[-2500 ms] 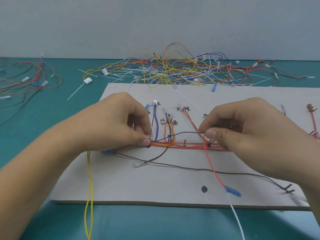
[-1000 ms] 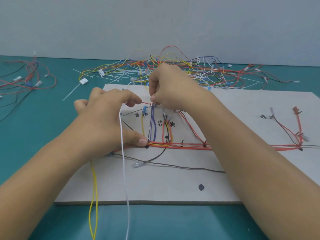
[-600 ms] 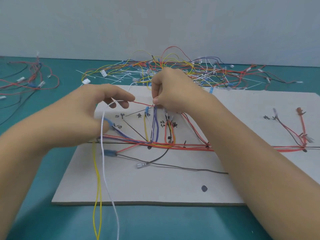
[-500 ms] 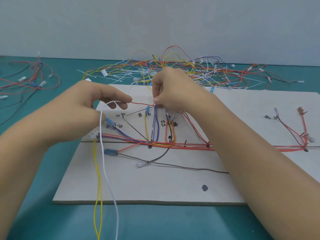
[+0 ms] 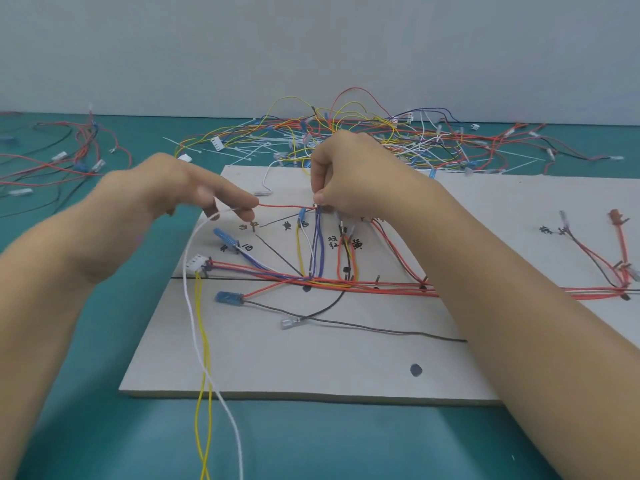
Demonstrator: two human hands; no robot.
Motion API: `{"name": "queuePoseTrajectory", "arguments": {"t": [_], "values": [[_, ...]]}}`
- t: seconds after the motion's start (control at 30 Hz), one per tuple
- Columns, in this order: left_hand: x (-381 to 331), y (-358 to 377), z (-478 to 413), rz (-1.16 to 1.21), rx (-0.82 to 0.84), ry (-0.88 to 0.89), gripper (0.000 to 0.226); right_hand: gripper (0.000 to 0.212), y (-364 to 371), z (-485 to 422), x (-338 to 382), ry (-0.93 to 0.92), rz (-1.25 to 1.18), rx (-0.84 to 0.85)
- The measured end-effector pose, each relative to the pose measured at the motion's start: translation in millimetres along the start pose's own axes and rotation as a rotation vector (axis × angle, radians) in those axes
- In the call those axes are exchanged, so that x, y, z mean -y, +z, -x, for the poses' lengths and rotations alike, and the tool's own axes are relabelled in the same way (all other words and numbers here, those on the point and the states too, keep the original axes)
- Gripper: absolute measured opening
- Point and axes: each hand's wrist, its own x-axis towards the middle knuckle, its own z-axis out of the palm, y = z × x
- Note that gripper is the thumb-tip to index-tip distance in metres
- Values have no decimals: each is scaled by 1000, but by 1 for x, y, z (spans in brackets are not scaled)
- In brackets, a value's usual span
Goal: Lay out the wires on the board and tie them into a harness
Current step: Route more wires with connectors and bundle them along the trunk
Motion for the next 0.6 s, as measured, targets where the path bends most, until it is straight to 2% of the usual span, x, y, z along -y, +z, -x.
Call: {"name": "queuePoseTrajectory", "arguments": {"t": [0.07, 0.13, 0.17, 0.3, 0.6], "values": [[5, 2, -9, -111, -103, -106, 37, 15, 0, 0, 1, -4, 0, 7], [5, 10, -19, -123, -486, 18, 27, 15, 0, 0, 0, -4, 0, 16], [10, 14, -14, -108, -546, 82, 20, 15, 0, 0, 0, -2, 2, 17], [20, 18, -19, -113, -617, 136, 9, 13, 0, -1, -2, 6, 5, 26], [20, 17, -21, -231, -623, 56, 15, 6, -5, 0, -4, 19, 11, 58]]}}
